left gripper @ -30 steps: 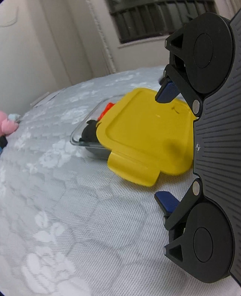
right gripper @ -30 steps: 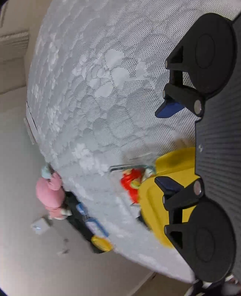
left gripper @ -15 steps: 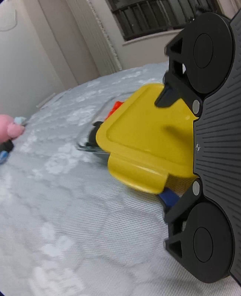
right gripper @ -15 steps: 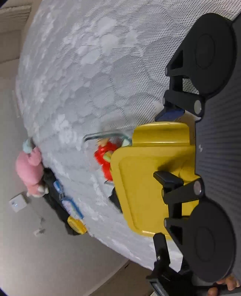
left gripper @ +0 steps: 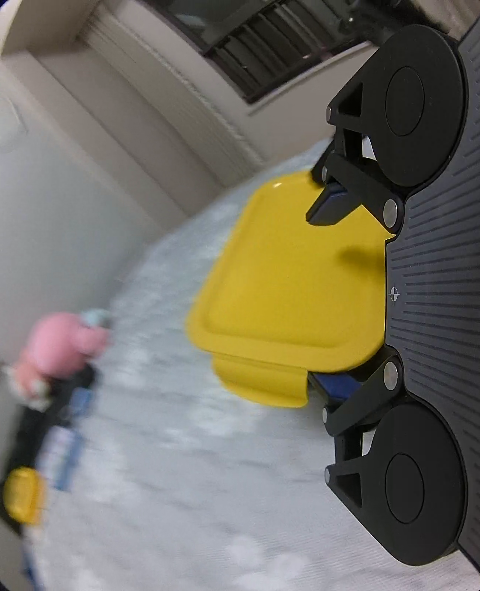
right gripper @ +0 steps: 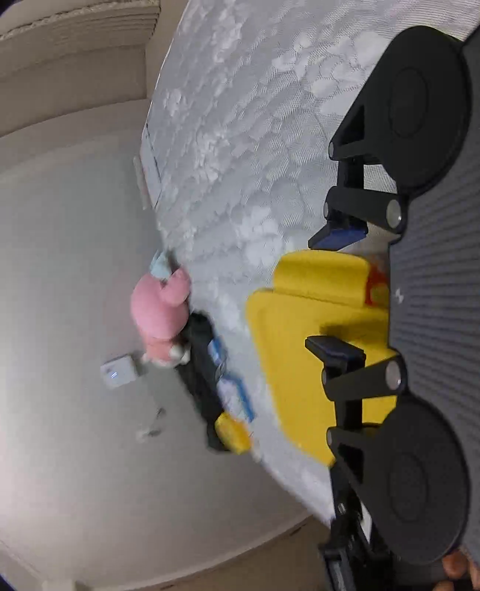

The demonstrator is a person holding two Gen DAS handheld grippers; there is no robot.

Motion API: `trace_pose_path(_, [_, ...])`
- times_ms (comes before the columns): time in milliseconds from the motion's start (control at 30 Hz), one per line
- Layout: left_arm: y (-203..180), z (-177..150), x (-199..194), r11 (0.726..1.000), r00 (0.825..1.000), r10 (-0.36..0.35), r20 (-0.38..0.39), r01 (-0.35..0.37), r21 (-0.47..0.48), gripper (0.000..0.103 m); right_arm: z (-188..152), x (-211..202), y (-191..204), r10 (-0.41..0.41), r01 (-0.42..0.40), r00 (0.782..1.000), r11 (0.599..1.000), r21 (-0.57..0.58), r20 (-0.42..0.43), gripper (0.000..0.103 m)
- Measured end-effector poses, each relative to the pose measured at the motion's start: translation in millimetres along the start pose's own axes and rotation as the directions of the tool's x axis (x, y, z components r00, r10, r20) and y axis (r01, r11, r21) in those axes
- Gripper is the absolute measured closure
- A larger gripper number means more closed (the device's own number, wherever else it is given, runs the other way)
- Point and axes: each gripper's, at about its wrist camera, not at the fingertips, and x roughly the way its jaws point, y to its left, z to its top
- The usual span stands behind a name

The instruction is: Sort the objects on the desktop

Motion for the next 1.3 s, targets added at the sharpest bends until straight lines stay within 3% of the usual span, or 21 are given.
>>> trace_pose_path(67, [6.9,-4.6,6.4,1.0,0.997,0.026,-0.075,-0.026,-0.01,0.015,2.2,5.6,-1.4,-0.002,0.002,1.0,1.0,0.008,-0.001,0.058])
trace_pose_path(133, [15.1,0.3,1.8,0.998,0.996,0.028,-0.086,-0.032,-0.05,0.012,4.4,11.2,-2.8,-0.004,0.004,1.0,1.0,0.016,-0.003,0.055])
trace_pose_path(333, [51.5,22.9,-10.3,0.979,0.999,0.03,0.038,-0.022,-0.201,0.01,11.1,27.9,-7.1,-0.011,0.011,1.0,0.999,0.039,-0.007,0.05])
trace_pose_path(433, [65.3,24.0,8.3,0.967,1.0,0.002,-0.004,-0.003,-0.256,0.012,14.4,36.3,-9.2,-0.014,0.014,1.0,0.999,0.051,-0.009,0.05])
trace_pose_path(567, [57.6,18.6,20.6,0.981,0.997,0.037,-0.073,-0.05,-0.188,0.017,16.8,44.8,-9.9,-0.023,0.023,1.0,0.998,0.057,-0.009,0.05])
trace_pose_path(633, [50.7,16.3,22.9,0.986,0.996,0.01,-0.092,-0.025,-0.165,0.019,16.4,40.8,-4.8,-0.03,0.03,1.0,0.999,0.024,0.005,0.05])
trace_pose_path(700, [41.1,13.6,26.9,0.992,0.993,-0.01,-0.113,-0.005,-0.128,0.018,16.3,38.5,-2.0,-0.045,0.045,0.999,0.999,-0.009,0.021,0.052])
trace_pose_path(800, [27.8,11.1,35.2,0.999,0.991,0.029,-0.132,-0.032,-0.021,0.015,14.4,37.7,-0.9,-0.079,0.08,0.996,0.996,-0.033,0.035,0.052])
trace_pose_path(867, [31.7,13.6,36.3,0.999,0.99,0.032,-0.136,-0.036,-0.031,0.015,13.2,37.1,-0.2,-0.101,0.103,0.994,0.994,-0.049,0.045,0.052])
trace_pose_path(933, [43.0,18.8,28.2,0.994,0.994,0.017,-0.111,-0.028,-0.101,0.012,12.0,36.6,0.5,-0.123,0.126,0.991,0.99,-0.064,0.055,0.052])
trace_pose_path(1000, [51.7,25.3,17.4,0.989,0.997,0.017,-0.07,-0.027,-0.143,0.01,10.8,36.0,1.2,-0.144,0.149,0.987,0.986,-0.08,0.065,0.047])
trace_pose_path(1167, [63.5,27.6,18.2,0.978,0.997,0.005,-0.083,-0.022,-0.205,0.01,13.5,25.9,8.3,-0.078,0.086,0.992,0.994,-0.07,0.102,0.045])
trace_pose_path(1200, [60.8,27.8,18.1,0.981,0.997,0.012,-0.082,-0.028,-0.191,0.01,14.1,23.8,9.8,-0.064,0.071,0.992,0.995,-0.068,0.109,0.05])
trace_pose_path(1300, [47.8,30.9,1.7,0.989,1.0,-0.024,0.003,0.024,-0.145,0.01,16.0,17.4,14.3,-0.019,0.027,0.991,0.998,-0.062,0.132,0.056])
